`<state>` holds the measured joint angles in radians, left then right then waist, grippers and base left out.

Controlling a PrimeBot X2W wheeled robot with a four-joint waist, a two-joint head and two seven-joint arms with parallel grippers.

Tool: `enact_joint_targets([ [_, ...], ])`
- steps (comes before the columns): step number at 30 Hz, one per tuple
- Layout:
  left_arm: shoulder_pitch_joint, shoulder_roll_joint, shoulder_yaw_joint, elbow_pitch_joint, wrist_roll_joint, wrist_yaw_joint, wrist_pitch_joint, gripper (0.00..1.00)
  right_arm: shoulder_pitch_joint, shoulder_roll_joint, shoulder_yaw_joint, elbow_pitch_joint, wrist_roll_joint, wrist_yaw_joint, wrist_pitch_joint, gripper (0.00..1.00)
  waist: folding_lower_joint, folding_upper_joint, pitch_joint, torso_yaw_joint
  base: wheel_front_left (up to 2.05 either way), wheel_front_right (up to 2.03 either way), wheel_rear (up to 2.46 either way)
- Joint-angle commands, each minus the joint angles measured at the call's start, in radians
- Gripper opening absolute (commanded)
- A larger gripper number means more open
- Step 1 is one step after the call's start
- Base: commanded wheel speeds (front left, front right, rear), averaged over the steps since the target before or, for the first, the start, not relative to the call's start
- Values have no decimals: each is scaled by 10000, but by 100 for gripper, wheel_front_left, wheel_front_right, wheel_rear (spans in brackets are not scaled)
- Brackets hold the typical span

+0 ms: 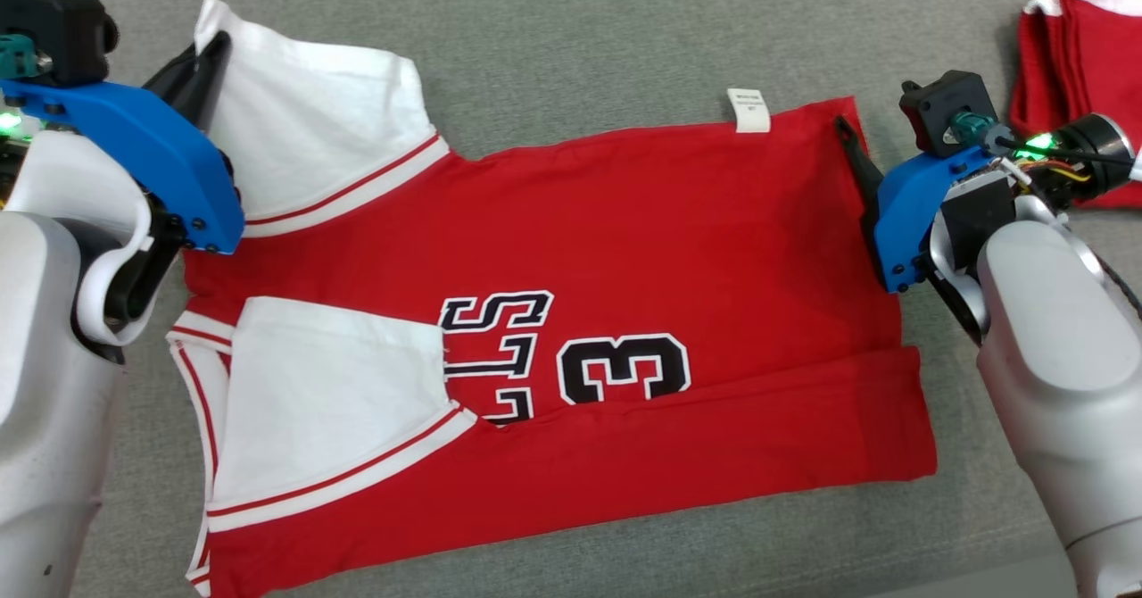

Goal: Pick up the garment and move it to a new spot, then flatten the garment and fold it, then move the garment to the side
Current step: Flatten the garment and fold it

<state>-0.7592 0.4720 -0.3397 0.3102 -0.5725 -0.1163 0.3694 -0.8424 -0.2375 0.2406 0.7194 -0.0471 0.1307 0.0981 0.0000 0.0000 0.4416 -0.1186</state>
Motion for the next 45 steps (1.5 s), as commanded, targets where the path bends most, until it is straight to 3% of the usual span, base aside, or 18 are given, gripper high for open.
enact_joint_targets([
  [1,69,-38,-45,-63,-42,-61,-77,0,-237,-133,102,159,-36,2,81,100,0,0,60,120,0,0,0],
  [5,91,-212,-203,-179,-68,-70,-296,0,-707,-357,914,886,315,2,407,100,0,0,42,316,0,0,0],
  [6,96,-242,-240,-197,-73,-77,-322,0,-818,-424,1139,1026,444,2,435,95,0,0,40,349,0,0,0],
  [8,84,-295,-326,-229,-111,-88,-397,0,-999,-507,1557,1309,781,2,502,80,0,0,40,423,0,0,0],
  [10,69,-338,-399,-243,-146,-89,-456,0,-1189,-618,1905,1559,1110,0,530,49,0,0,54,482,0,0,0],
  [13,52,-390,-459,-242,-168,-99,-531,0,-1414,-738,2318,1852,1527,2,439,31,0,0,80,545,0,0,0],
  [16,43,-401,-480,-193,-209,-93,-602,0,-1631,-869,2614,2055,1836,2,190,0,0,0,83,573,0,0,0],
  [24,0,-467,-373,67,-215,-8,-1195,0,-1821,-1004,2503,2570,2095,-1,-1184,0,0,0,-326,518,0,0,0],
  [30,700,-581,-225,26,-428,27,-1811,0,-946,-867,2414,2626,2415,0,-2277,0,0,0,-977,530,0,0,0],
  [36,2528,-563,-324,-911,-606,216,-2334,0,557,-980,2170,2136,2836,0,-3208,0,0,0,-1789,708,0,0,0],
  [45,5718,-711,-256,-2621,-1059,1080,-2817,0,3353,-1230,932,705,3113,0,-3503,0,0,0,-2659,1094,0,0,0],
])
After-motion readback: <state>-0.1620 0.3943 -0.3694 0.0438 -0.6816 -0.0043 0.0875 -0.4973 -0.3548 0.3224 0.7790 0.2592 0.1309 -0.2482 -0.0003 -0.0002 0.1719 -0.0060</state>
